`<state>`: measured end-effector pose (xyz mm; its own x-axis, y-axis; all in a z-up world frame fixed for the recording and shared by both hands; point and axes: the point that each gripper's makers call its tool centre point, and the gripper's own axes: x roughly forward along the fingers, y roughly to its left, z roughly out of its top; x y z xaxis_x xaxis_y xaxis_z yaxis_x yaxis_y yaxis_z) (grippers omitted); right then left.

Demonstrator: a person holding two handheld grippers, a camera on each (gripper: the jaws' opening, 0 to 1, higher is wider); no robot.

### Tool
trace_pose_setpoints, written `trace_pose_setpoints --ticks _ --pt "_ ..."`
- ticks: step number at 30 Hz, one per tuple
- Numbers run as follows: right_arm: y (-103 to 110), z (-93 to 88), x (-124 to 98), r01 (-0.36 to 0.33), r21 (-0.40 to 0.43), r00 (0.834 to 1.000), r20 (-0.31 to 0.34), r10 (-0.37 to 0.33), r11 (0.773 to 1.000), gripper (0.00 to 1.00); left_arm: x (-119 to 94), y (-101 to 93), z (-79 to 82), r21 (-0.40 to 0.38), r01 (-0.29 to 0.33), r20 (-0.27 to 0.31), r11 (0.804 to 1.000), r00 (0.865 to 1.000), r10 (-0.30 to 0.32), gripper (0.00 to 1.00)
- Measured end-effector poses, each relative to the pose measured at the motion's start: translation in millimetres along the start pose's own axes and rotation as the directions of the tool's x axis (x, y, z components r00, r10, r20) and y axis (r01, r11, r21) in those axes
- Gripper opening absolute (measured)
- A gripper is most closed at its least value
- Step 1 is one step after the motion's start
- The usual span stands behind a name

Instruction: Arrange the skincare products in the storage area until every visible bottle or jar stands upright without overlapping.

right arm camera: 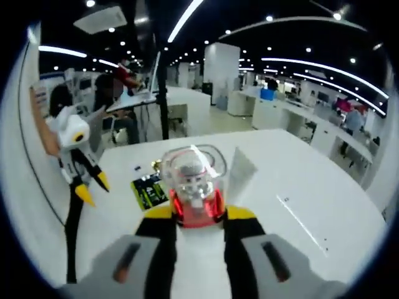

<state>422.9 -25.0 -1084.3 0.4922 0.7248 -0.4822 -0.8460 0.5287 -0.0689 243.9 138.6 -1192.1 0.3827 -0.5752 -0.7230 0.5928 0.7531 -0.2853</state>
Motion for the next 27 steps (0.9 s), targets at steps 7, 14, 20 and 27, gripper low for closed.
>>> trace_pose_setpoints --ticks 7,14,20,27 --pt "-39 22.2 -8 0.010 -0.037 1.000 -0.003 -0.010 0.999 0.25 -3 7.6 1.2 -0.014 -0.021 0.005 1.000 1.000 0.021 0.34" --pt "-64 27.9 -6 0.010 0.004 1.000 0.021 -0.010 1.000 0.25 -2 10.4 0.0 -0.021 -0.030 -0.006 0.999 1.000 0.030 0.34" --pt "-63 12.0 4 -0.009 0.025 1.000 0.009 0.009 1.000 0.25 -1 13.4 0.1 -0.030 -0.041 -0.017 0.999 0.999 0.041 0.34" --pt "-62 -15.9 21 -0.045 0.061 0.999 -0.021 0.046 0.997 0.25 0 21.2 -0.1 -0.042 -0.056 -0.041 0.998 0.998 0.054 0.34"
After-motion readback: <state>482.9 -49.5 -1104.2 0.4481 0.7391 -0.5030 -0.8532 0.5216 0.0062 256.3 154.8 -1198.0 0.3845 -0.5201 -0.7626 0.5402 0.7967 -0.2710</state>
